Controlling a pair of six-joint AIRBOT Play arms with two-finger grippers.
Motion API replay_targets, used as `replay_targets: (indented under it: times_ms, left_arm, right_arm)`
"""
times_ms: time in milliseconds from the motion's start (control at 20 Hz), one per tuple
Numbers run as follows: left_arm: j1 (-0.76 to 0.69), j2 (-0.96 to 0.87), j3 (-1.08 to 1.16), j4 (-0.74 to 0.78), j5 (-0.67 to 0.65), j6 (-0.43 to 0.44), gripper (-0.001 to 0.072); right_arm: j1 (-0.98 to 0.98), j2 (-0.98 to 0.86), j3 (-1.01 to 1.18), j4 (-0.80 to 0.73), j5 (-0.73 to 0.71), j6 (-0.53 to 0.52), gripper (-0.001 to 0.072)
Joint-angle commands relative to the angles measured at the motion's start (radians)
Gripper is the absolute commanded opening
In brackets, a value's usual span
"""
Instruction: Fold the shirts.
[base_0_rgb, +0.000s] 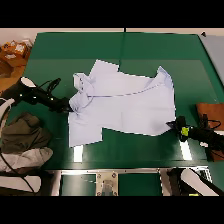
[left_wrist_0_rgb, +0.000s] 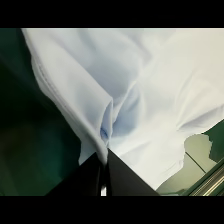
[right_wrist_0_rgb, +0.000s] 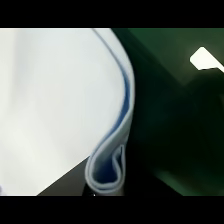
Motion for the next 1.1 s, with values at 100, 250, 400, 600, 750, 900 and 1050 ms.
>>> replay_targets:
  times_ms: [100, 250, 400, 600, 750, 900, 1050]
  left_arm:
    - [0.0, 0.045, 0.0, -0.001, -0.016, -0.014, 0.0028]
    - [0.0, 0.215, 0.005, 0.004, -0.011, -0.026, 0.0028]
    - [0.0, 0.457, 0.063, 0.005, -0.011, -0.09, 0.0028]
    - [0.0, 0.766, 0.291, 0.005, 0.08, -0.172, 0.0028]
    - [0.0, 0.911, 0.52, 0.005, 0.175, -0.171, 0.0029]
    - [0.0, 0.935, 0.726, 0.005, 0.159, -0.174, 0.0029]
    - [0.0, 0.933, 0.832, 0.006, 0.174, -0.175, 0.0029]
  right_arm:
    - [0.016, 0.0, 0.057, -0.064, 0.135, -0.015, 0.0013]
    - [0.016, 0.034, 0.231, -0.082, 0.228, 0.019, 0.0012]
    - [0.016, 0.087, 0.546, -0.085, 0.344, 0.103, 0.0013]
    - [0.016, 0.168, 1.034, -0.084, 0.4, 0.197, 0.0012]
    - [0.016, 0.229, 1.349, -0.085, 0.38, 0.259, 0.0013]
    - [0.016, 0.267, 1.595, -0.085, 0.371, 0.294, 0.0013]
    - [0.017, 0.279, 1.725, -0.124, 0.371, 0.308, 0.0014]
